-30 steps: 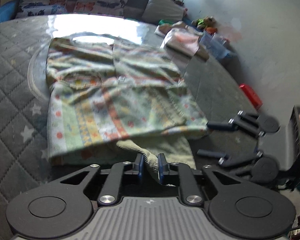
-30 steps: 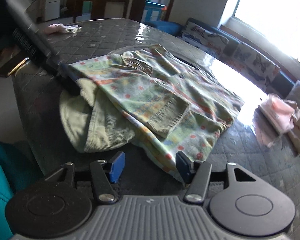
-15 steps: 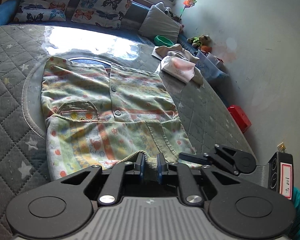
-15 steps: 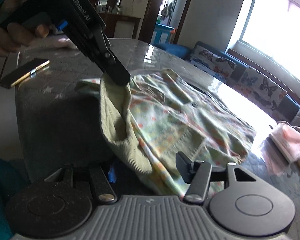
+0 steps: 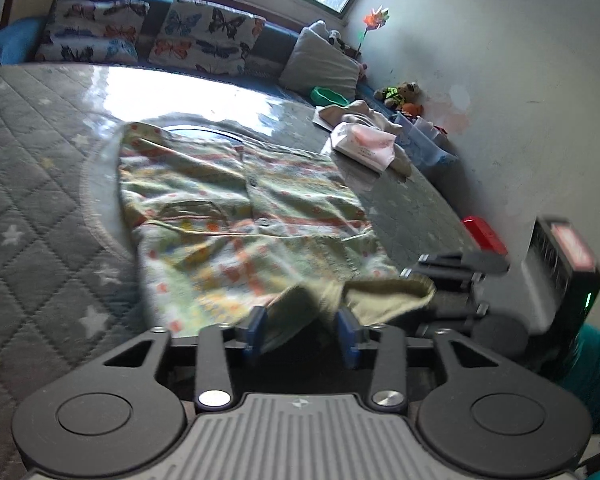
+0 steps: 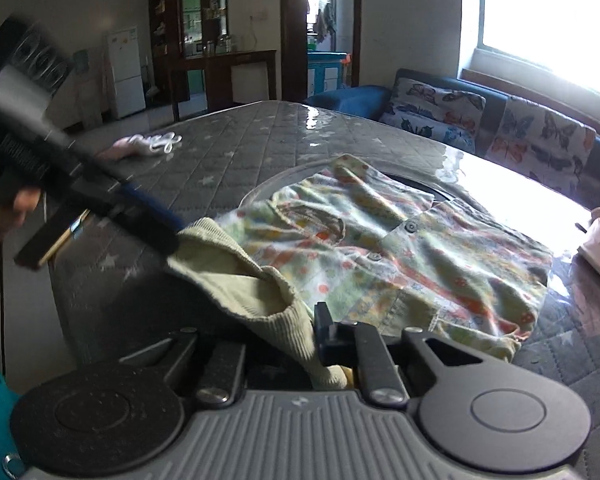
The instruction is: Fold clothes
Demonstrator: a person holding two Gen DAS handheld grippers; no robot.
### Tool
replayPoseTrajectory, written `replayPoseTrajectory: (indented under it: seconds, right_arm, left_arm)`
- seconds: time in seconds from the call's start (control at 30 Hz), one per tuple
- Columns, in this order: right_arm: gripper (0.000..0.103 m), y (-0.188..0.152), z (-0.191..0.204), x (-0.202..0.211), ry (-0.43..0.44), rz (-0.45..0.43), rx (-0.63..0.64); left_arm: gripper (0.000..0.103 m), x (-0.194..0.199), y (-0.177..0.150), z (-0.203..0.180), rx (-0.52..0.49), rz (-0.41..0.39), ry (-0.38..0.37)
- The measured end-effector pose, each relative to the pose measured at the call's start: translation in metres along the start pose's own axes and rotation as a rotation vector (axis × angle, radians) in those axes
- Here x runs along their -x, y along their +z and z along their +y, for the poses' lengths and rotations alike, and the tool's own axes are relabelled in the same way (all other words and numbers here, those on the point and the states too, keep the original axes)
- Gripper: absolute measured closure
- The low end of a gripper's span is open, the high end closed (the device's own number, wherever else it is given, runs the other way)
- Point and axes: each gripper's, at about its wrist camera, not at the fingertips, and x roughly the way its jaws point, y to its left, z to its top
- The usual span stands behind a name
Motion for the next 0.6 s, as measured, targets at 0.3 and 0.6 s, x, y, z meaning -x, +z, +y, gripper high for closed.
replayPoseTrajectory:
  seconds: [0.3, 0.6]
  right_arm:
    - [0.091, 0.013, -0.010, 0.005, -0.006, -0.010, -0.048]
    - [0.092, 0.014, -0.010, 0.005, -0.012, -0.012, -0.051]
  left_arm:
    - [0.034, -0.008, -0.019, -0.025, -0.300, -0.075, 0.248]
    - [0.035, -0.043, -0.040, -0.047, -0.638, -0.074, 0.414]
